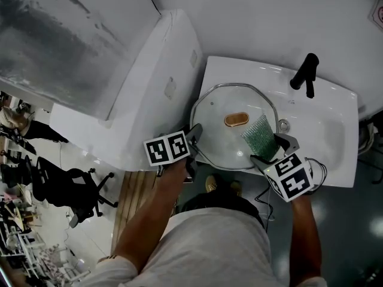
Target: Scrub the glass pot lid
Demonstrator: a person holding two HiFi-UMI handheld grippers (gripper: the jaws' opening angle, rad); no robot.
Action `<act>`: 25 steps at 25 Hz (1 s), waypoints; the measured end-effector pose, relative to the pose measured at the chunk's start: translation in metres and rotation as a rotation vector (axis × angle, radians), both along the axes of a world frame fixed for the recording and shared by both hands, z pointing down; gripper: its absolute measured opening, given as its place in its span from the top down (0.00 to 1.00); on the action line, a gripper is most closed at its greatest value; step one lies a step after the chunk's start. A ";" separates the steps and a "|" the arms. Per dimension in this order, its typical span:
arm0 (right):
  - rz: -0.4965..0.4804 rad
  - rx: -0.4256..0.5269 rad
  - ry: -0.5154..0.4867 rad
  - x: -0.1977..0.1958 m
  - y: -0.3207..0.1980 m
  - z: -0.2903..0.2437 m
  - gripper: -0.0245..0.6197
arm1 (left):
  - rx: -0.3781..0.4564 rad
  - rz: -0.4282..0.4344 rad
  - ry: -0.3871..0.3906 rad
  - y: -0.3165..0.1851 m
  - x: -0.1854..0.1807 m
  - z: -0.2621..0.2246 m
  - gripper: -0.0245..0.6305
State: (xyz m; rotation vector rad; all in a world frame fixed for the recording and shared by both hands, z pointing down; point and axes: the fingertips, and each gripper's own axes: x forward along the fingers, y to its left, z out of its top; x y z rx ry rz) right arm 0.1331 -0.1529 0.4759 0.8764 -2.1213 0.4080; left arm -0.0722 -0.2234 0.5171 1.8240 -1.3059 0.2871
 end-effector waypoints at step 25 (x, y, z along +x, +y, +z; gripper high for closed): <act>-0.367 -0.004 0.258 -0.086 0.046 0.039 0.42 | 0.001 -0.002 0.003 0.000 0.000 0.000 0.68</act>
